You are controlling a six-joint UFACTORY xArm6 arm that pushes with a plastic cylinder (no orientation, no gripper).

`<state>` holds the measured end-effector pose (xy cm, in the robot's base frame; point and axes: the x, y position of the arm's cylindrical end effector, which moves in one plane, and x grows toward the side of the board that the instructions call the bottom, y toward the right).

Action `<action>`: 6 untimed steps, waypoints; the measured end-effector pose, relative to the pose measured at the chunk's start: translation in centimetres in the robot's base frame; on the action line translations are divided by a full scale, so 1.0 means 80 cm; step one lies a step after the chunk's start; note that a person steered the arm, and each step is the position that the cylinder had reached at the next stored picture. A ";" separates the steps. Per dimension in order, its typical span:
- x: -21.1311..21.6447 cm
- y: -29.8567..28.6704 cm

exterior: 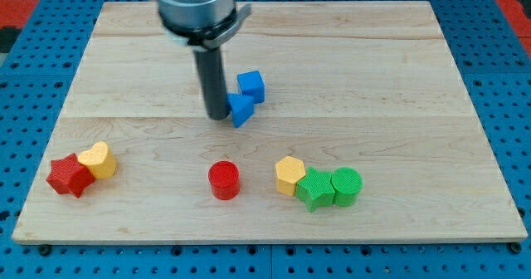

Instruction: Push the blue cube to the top right of the blue triangle

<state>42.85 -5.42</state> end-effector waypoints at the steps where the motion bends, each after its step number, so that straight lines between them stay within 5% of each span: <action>1: -0.007 -0.029; 2: 0.038 -0.076; 3: 0.063 0.017; 4: 0.017 0.070; 5: -0.034 0.047; 6: -0.035 0.072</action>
